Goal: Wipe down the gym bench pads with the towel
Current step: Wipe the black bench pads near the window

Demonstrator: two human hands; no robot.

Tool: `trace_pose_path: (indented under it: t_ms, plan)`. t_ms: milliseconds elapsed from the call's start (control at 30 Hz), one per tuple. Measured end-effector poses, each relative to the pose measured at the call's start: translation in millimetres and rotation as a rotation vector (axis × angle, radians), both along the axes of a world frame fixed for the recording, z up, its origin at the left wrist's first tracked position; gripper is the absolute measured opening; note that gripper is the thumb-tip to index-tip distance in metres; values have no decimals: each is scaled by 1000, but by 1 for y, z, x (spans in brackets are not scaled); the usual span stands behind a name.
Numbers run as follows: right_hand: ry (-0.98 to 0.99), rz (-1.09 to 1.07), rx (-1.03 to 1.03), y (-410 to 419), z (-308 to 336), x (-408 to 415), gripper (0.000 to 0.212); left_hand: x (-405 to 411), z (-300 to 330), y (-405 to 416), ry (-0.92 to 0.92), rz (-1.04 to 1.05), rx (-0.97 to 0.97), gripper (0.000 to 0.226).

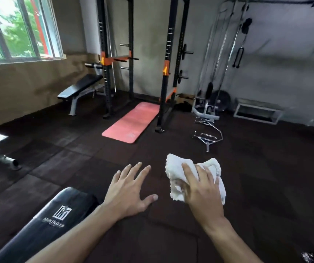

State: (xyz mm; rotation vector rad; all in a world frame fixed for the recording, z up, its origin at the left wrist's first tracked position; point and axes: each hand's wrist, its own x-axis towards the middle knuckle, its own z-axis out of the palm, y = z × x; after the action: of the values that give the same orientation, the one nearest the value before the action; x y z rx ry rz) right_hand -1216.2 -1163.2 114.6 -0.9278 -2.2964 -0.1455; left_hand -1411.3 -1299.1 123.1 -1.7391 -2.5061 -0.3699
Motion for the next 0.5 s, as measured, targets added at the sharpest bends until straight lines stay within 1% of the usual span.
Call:
trace_pose_path:
  t_ms: [100, 200, 267, 400, 500]
  plan:
    - [-23, -26, -10, 62, -9, -26, 49, -28, -6, 69, 2, -34, 4, 95]
    - [-74, -54, -54, 133, -12, -72, 49, -80, -11, 144, 8, -16, -13, 95]
    - [-88, -64, -40, 181, -10, -101, 48, -112, -8, 191, 3, -9, -26, 97]
    - [-93, -62, -72, 264, 1, -158, 48, -171, 6, 273, -9, 7, -34, 105]
    - [-75, -45, -83, 326, 5, -204, 48, -217, 13, 333, 22, 30, -30, 101]
